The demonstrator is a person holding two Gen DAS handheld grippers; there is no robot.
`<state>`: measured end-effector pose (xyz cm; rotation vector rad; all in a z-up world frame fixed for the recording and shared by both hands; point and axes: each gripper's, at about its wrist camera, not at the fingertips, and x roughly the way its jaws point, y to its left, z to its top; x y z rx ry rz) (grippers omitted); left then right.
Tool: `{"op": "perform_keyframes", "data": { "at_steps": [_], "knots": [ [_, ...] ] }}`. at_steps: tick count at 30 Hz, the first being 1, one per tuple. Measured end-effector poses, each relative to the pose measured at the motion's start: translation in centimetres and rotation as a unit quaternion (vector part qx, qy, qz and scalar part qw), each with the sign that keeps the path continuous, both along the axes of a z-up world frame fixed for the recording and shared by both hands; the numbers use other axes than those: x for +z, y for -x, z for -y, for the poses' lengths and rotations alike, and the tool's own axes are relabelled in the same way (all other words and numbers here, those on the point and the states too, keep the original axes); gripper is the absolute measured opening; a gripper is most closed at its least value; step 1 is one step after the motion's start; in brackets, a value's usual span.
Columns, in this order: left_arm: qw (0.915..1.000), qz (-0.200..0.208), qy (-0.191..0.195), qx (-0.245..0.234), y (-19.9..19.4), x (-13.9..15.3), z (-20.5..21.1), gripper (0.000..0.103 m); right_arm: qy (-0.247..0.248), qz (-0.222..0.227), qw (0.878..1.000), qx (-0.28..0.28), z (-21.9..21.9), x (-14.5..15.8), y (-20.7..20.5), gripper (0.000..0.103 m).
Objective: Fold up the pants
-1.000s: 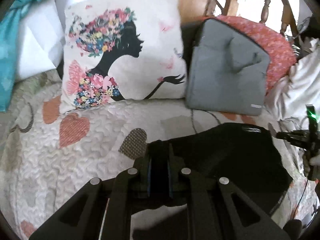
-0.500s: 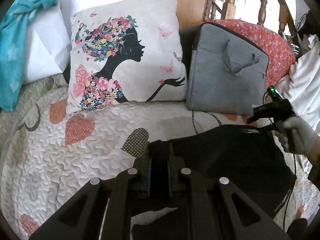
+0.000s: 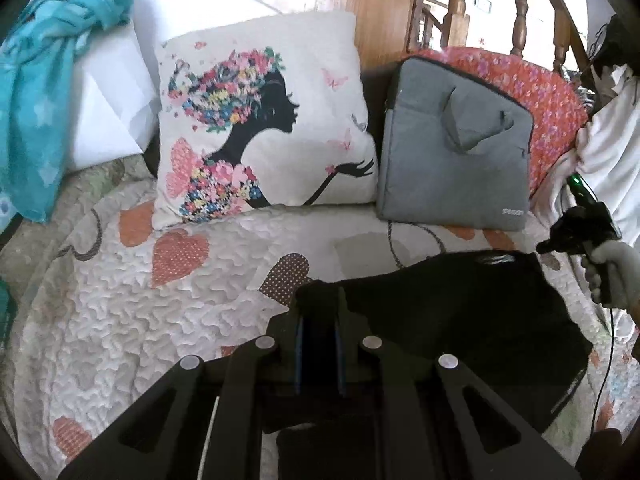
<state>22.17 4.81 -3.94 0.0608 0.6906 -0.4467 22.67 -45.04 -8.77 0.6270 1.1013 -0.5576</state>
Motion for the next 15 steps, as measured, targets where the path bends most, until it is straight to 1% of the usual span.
{"op": "perform_keyframes", "data": {
  "at_steps": [2,4,6,7,8,9,10,12,15],
  "knots": [
    [0.9999,0.012,0.002,0.000,1.6,1.0,-0.4,0.011,-0.010,0.020,1.000,-0.002,0.4,1.3,2.3,0.001],
    [0.9997,0.026,0.000,-0.004,3.5,2.0,-0.6,0.011,-0.032,0.041,0.998,0.024,0.3,2.3,3.4,0.003],
    [0.9992,0.038,-0.005,-0.008,5.4,2.6,-0.6,0.012,-0.054,0.039,0.997,0.047,-1.1,2.2,4.2,0.033],
    [0.9992,0.039,-0.007,-0.008,5.9,2.7,-0.6,0.012,-0.067,0.037,0.995,0.058,-1.6,2.1,4.0,0.060],
    [0.9991,0.041,-0.013,-0.007,6.5,2.6,-0.5,0.012,-0.076,0.043,0.994,0.069,-2.3,2.2,3.8,0.072],
    [0.9989,0.043,-0.018,-0.006,6.9,2.4,-0.3,0.012,-0.079,0.046,0.993,0.076,-3.0,2.2,3.4,0.072],
    [0.9988,0.043,-0.021,-0.005,7.2,2.1,-0.2,0.012,-0.080,0.040,0.993,0.083,-3.9,1.9,2.4,0.072],
    [0.9986,0.045,-0.027,-0.002,7.9,1.5,-0.1,0.012,-0.081,0.021,0.992,0.090,-4.0,0.5,1.0,0.072],
    [0.9987,0.045,-0.022,-0.002,8.3,0.6,-0.5,0.012,-0.089,-0.008,0.994,0.067,-3.9,-1.8,-2.1,0.072]
  ]
}}
